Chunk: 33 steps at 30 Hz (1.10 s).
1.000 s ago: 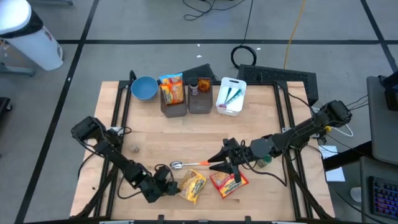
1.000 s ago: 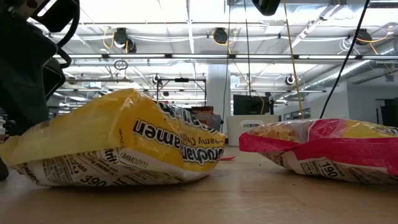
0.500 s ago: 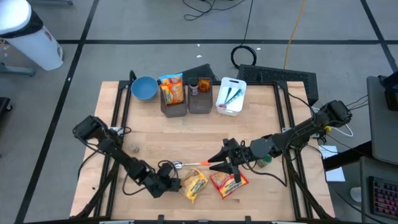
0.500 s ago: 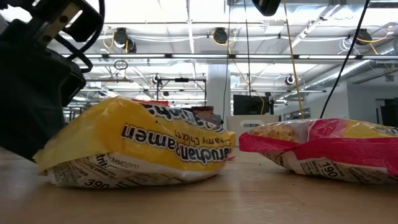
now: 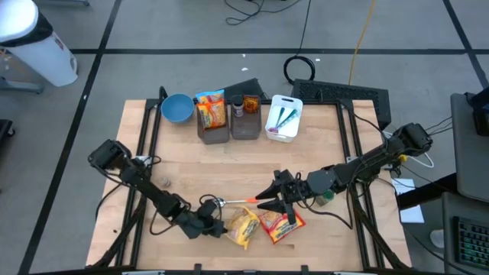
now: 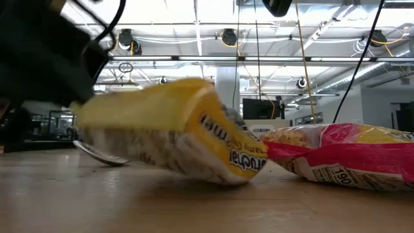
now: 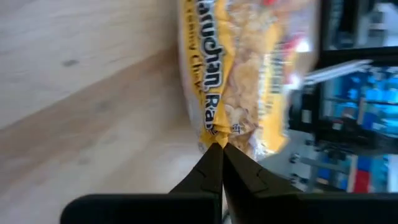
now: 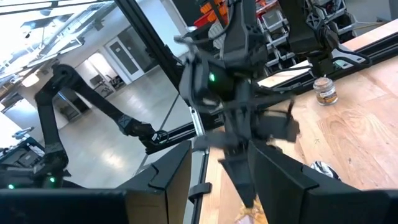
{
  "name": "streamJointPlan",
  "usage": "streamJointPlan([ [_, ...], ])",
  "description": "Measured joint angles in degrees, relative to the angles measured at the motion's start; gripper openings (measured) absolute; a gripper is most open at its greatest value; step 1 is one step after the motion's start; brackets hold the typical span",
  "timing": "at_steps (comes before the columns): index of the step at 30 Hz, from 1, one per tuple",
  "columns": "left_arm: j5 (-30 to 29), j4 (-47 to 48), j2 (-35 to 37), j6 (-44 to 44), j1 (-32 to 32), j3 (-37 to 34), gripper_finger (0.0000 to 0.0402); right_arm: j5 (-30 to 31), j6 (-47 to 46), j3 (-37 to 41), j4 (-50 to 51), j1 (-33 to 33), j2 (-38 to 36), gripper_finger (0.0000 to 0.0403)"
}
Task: Pick & Place Food Item
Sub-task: Put the yellow noodle pack into the left black bin
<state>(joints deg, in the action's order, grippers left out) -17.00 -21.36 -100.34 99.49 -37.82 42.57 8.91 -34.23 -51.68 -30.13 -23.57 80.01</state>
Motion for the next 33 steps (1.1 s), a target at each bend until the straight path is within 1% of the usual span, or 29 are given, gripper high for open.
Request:
streamJointPlan([
  [4,-1.95,-0.34,4.15,-2.74,0.73,0.00,0.0003,0.00,0.79,0.00,0.09,0.00,0.00,0.0155],
  [8,-5.78,-0.36,9.50,-6.34,1.92,0.00,0.0003,0.00,1.68,0.00,0.12,0.00,0.00,0.0155],
  [12,-9.17,-0.21,15.25,-11.04,3.52,0.00,0.0002,-0.09,2.42,0.00,-0.19,0.08,0.00,0.0155],
  [15,-11.11,-0.29,19.47,-14.78,4.91,0.00,0.0002,-1.02,3.59,-0.08,-2.19,0.65,-0.02,0.0155],
  [19,-13.13,-0.30,23.86,-19.06,6.97,0.00,0.0001,-1.71,4.76,-1.55,-0.86,1.82,-1.21,0.0156],
  [21,-14.16,-0.42,25.40,-20.59,8.03,0.00,0.0001,-1.55,6.87,-2.54,0.47,1.92,-2.26,0.0161],
  [23,-15.45,-0.42,26.36,-21.26,9.05,0.02,0.0001,-0.92,9.06,-4.27,2.77,1.88,-3.16,0.0169],
  [25,-16.31,-0.35,26.86,-21.34,10.17,0.02,0.0001,1.39,11.24,-6.82,7.56,1.81,-3.92,0.0181],
  [28,-16.54,-0.71,26.98,-21.39,12.26,0.02,0.0001,5.99,14.46,-11.97,18.60,1.82,-4.23,0.0201],
  [31,-16.59,-3.46,26.96,-22.39,14.33,0.02,0.0001,11.78,18.11,-17.14,30.08,1.86,-4.20,0.0223],
  [33,-16.60,-5.41,26.98,-23.80,15.68,0.02,0.0001,12.76,20.00,-19.60,34.19,1.95,-3.63,0.0235],
])
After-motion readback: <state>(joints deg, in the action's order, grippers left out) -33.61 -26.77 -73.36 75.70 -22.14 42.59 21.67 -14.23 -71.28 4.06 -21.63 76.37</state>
